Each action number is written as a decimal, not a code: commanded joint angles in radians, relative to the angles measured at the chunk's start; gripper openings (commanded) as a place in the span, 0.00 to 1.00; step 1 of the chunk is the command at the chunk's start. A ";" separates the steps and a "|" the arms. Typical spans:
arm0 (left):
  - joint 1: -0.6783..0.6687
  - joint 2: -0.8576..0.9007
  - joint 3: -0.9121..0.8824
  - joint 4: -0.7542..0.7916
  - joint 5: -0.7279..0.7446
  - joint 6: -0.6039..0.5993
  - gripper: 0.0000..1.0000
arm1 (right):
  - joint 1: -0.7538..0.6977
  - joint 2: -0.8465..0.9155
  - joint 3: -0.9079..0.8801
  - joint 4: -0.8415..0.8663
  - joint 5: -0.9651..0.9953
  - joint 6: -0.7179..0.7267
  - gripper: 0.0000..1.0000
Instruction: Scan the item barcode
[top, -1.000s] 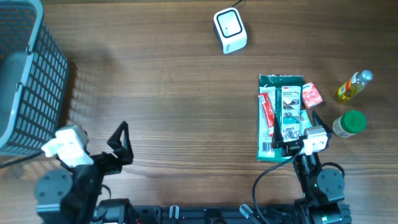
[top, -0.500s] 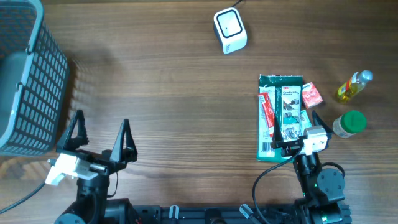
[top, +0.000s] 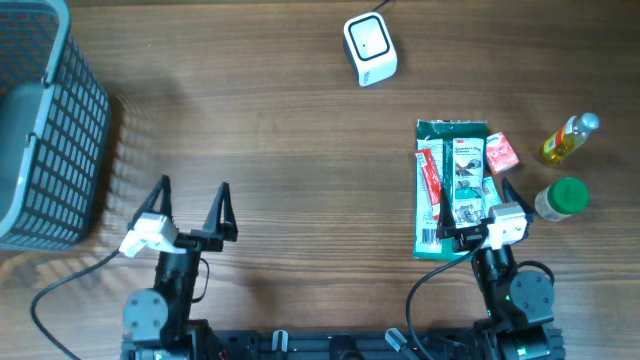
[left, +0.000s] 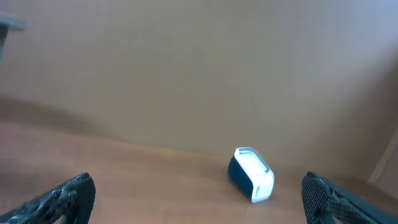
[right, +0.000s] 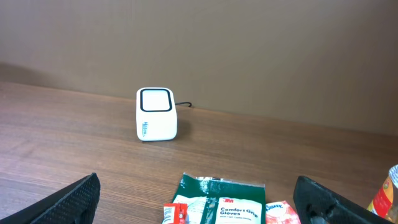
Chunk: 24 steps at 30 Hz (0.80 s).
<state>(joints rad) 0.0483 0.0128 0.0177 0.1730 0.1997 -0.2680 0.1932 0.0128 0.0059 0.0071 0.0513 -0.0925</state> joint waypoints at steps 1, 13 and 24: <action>0.007 -0.009 -0.012 -0.108 -0.022 0.000 1.00 | -0.005 -0.008 -0.001 0.003 -0.016 -0.011 1.00; 0.007 -0.009 -0.012 -0.242 -0.089 0.290 1.00 | -0.005 -0.008 -0.001 0.003 -0.016 -0.011 1.00; 0.006 -0.009 -0.012 -0.241 -0.089 0.290 1.00 | -0.005 -0.008 -0.001 0.003 -0.016 -0.011 1.00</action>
<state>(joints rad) 0.0483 0.0139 0.0074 -0.0578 0.1276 -0.0002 0.1932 0.0128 0.0059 0.0067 0.0513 -0.0925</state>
